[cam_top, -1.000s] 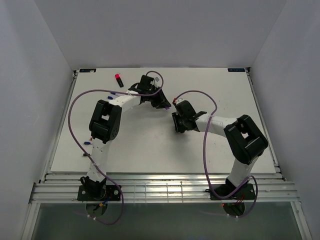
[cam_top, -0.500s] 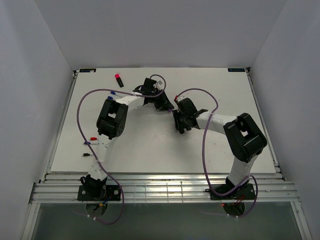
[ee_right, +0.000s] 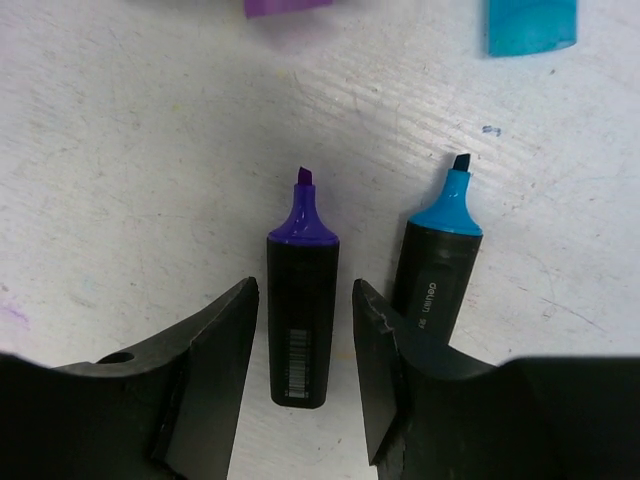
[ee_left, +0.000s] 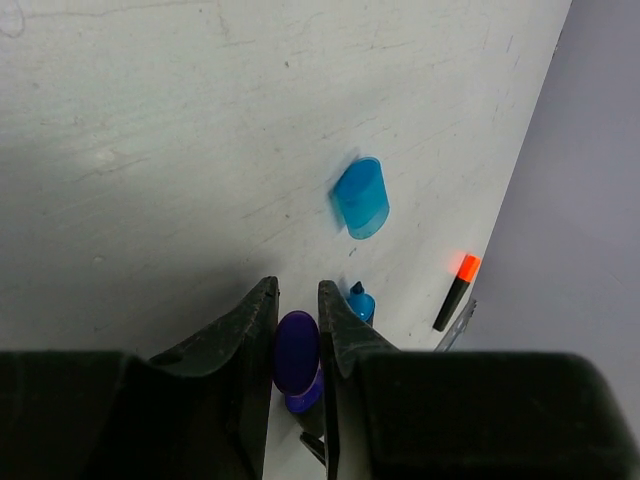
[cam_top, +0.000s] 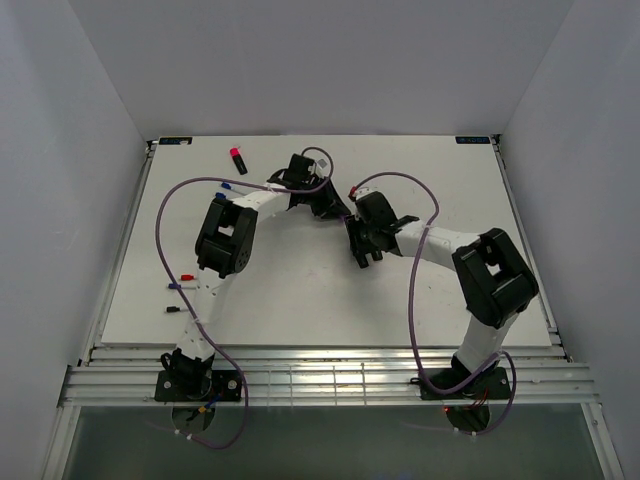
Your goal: Open the pen caps
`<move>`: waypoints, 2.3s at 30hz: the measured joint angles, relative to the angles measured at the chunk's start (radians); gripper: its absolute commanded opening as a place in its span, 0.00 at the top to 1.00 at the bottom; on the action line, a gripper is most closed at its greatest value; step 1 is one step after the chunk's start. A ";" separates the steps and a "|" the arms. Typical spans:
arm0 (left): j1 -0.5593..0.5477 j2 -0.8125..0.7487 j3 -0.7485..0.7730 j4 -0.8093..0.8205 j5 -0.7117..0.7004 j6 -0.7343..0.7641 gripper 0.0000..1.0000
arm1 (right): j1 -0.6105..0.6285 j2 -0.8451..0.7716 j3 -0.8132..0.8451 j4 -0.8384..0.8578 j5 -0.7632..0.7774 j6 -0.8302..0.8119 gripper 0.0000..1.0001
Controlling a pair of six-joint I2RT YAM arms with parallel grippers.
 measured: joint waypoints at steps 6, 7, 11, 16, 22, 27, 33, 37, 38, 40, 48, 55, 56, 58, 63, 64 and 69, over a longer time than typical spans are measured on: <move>-0.003 0.063 0.060 0.013 0.043 -0.010 0.54 | -0.035 -0.127 0.013 -0.017 -0.018 -0.005 0.49; -0.003 0.066 0.068 0.015 0.051 -0.013 0.48 | -0.045 -0.159 0.016 -0.018 -0.019 -0.004 0.47; -0.004 0.071 0.084 0.022 0.067 -0.018 0.41 | -0.086 -0.266 0.036 -0.042 -0.003 0.007 0.45; -0.004 0.070 0.085 0.027 0.074 -0.018 0.38 | -0.166 -0.339 0.044 -0.109 0.031 0.063 0.41; -0.003 0.014 -0.011 0.059 0.067 -0.011 0.36 | -0.303 -0.442 -0.054 -0.204 0.095 0.166 0.34; -0.001 -0.076 -0.143 0.070 0.055 -0.003 0.35 | -0.428 -0.488 -0.100 -0.289 0.116 0.266 0.31; 0.004 -0.187 -0.252 0.039 0.005 0.009 0.33 | -0.498 -0.488 -0.104 -0.456 0.268 0.427 0.28; 0.004 -0.266 -0.274 0.024 0.000 0.008 0.33 | -0.528 -0.463 -0.093 -0.575 0.361 0.524 0.27; 0.004 -0.288 -0.278 0.024 0.001 0.008 0.33 | -0.541 -0.457 -0.093 -0.593 0.375 0.538 0.27; 0.005 -0.338 -0.285 0.023 0.002 0.009 0.33 | -0.570 -0.451 -0.093 -0.621 0.390 0.560 0.28; 0.004 -0.505 -0.366 0.010 0.003 0.024 0.33 | -0.689 -0.483 -0.171 -0.619 0.388 0.559 0.28; -0.002 -0.553 -0.456 -0.008 -0.007 0.019 0.32 | -0.721 -0.512 -0.258 -0.581 0.332 0.495 0.30; -0.006 -0.553 -0.462 -0.008 -0.009 0.018 0.32 | -0.722 -0.521 -0.278 -0.575 0.325 0.490 0.31; -0.015 -0.553 -0.466 -0.013 -0.013 0.015 0.32 | -0.724 -0.544 -0.319 -0.561 0.310 0.481 0.31; -0.048 -0.553 -0.466 -0.005 -0.021 0.008 0.32 | -0.726 -0.587 -0.402 -0.532 0.299 0.463 0.32; -0.052 -0.553 -0.466 -0.004 -0.021 0.007 0.32 | -0.726 -0.587 -0.412 -0.523 0.296 0.459 0.33; -0.066 -0.553 -0.466 0.001 -0.022 0.007 0.32 | -0.726 -0.571 -0.437 -0.470 0.286 0.439 0.36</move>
